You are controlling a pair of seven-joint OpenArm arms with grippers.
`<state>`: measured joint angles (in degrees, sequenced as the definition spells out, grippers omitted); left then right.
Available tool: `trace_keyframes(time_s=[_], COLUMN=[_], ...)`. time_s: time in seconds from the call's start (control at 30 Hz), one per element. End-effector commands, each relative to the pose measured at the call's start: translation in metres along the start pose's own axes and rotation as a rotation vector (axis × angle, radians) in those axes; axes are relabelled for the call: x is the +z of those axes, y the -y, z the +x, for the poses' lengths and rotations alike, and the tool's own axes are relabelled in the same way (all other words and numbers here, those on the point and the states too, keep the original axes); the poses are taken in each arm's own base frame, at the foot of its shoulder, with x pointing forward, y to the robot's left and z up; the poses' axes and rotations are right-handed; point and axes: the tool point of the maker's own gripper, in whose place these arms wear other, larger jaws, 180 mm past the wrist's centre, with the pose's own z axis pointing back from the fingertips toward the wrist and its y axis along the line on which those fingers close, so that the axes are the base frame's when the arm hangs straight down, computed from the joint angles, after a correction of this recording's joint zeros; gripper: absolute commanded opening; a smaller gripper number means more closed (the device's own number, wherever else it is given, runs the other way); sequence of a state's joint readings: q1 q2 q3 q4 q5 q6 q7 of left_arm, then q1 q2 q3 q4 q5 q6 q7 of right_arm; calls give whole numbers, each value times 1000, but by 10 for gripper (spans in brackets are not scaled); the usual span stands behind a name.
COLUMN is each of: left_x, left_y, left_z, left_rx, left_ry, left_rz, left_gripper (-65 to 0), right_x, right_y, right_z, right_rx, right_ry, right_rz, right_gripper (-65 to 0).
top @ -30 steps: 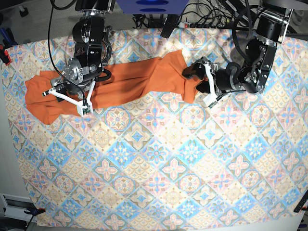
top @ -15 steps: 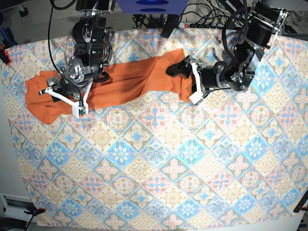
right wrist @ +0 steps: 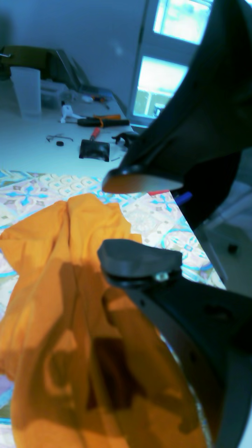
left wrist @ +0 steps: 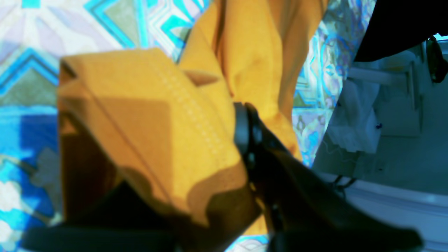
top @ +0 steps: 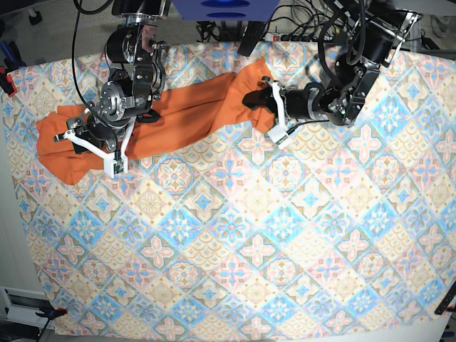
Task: Fold the T-shirt properly
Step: 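Carry the strip end with the left gripper toward the right gripper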
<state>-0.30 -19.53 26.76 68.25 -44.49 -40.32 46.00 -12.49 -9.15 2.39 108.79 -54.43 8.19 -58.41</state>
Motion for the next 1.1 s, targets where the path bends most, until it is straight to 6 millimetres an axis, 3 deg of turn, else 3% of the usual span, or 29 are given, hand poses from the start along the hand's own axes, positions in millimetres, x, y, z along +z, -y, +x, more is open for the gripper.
trace_keyframes(time_s=[0.0, 0.17, 0.6, 0.7, 0.77, 0.9, 1.07], left_x=[2, 20, 95, 105, 106, 88, 61], left_y=[-1, -13, -73, -79, -73, -24, 10], left_z=[-2, 28, 45, 49, 64, 114, 154], left_rx=[-4, 68, 99, 101, 47, -112, -193], left_ry=[-21, 138, 223, 226, 200, 224, 201], left_rz=[7, 13, 168, 188, 181, 92, 24], left_gripper=[-605, -606, -606, -606, -606, -606, -604], right_x=[0, -1, 0, 0, 0, 0, -1], right_y=[18, 29, 27, 27, 27, 28, 29], right_z=[4, 0, 2, 2, 2, 0, -1], right_rx=[-43, -111, -111, -112, -116, -120, -121], right_ry=[10, 5, 8, 10, 10, 4, 1], right_rz=[-63, -118, -111, -110, -113, -116, -120], right_gripper=[-398, -398, -398, -398, -398, -398, -398])
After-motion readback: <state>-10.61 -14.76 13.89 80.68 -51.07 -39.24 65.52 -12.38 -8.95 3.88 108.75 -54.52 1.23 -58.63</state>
